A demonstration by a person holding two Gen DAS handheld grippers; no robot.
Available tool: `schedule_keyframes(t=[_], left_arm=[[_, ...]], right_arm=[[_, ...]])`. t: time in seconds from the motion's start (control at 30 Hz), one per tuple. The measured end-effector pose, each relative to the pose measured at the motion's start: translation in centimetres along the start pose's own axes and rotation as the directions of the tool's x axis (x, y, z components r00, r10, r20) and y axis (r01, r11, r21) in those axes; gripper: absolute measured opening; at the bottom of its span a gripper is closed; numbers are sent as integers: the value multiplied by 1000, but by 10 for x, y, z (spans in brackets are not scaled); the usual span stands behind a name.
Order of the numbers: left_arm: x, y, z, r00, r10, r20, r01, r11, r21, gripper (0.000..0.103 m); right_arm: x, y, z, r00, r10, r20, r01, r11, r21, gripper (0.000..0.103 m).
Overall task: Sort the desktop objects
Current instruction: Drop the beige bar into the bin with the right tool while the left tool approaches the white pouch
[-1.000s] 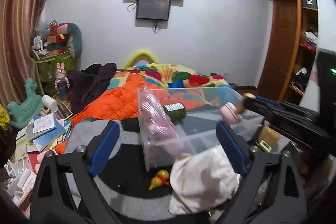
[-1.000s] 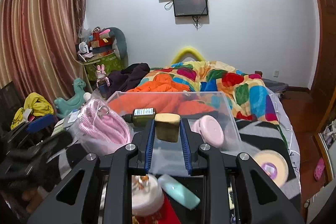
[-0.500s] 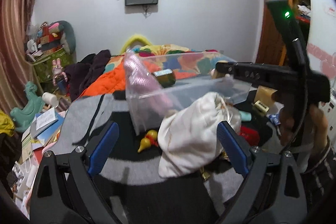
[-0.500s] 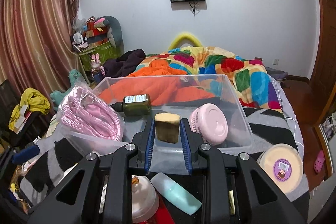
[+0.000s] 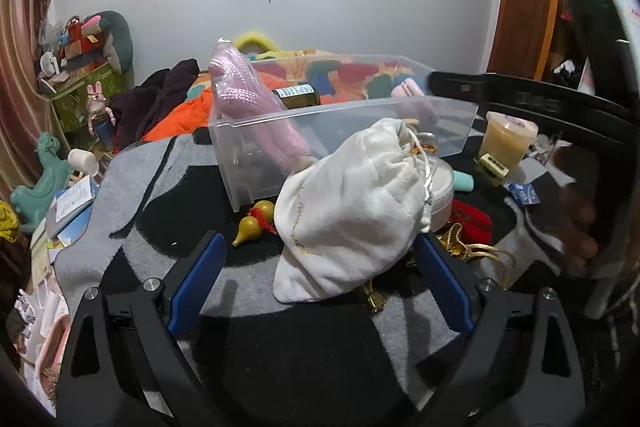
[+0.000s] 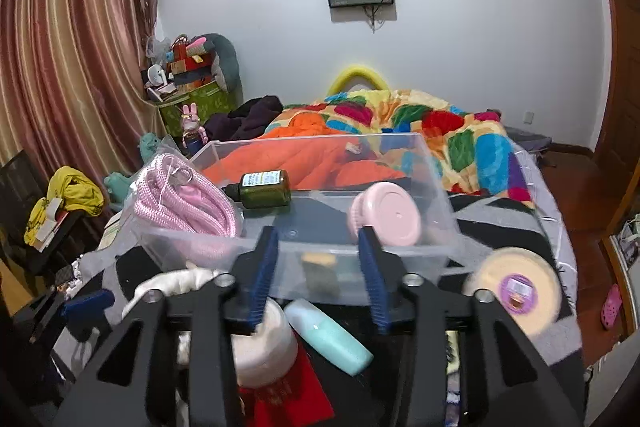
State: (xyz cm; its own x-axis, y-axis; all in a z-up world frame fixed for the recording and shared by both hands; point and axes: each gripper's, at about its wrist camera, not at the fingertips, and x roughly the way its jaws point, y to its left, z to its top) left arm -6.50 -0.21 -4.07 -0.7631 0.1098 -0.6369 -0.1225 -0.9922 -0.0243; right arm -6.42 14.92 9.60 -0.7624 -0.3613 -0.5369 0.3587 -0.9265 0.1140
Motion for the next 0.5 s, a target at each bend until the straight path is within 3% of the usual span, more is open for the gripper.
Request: schedule_keyframes(t=[0.33, 0.5], left_arm=[[25, -25, 1, 995, 75, -63, -67, 990, 122, 96], [34, -21, 2, 991, 96, -89, -88, 992, 91, 96]], right_arm=[[-45, -45, -19, 991, -125, 55, 123, 992, 28, 63], [-52, -75, -32, 988, -149, 46, 144, 984, 109, 73]])
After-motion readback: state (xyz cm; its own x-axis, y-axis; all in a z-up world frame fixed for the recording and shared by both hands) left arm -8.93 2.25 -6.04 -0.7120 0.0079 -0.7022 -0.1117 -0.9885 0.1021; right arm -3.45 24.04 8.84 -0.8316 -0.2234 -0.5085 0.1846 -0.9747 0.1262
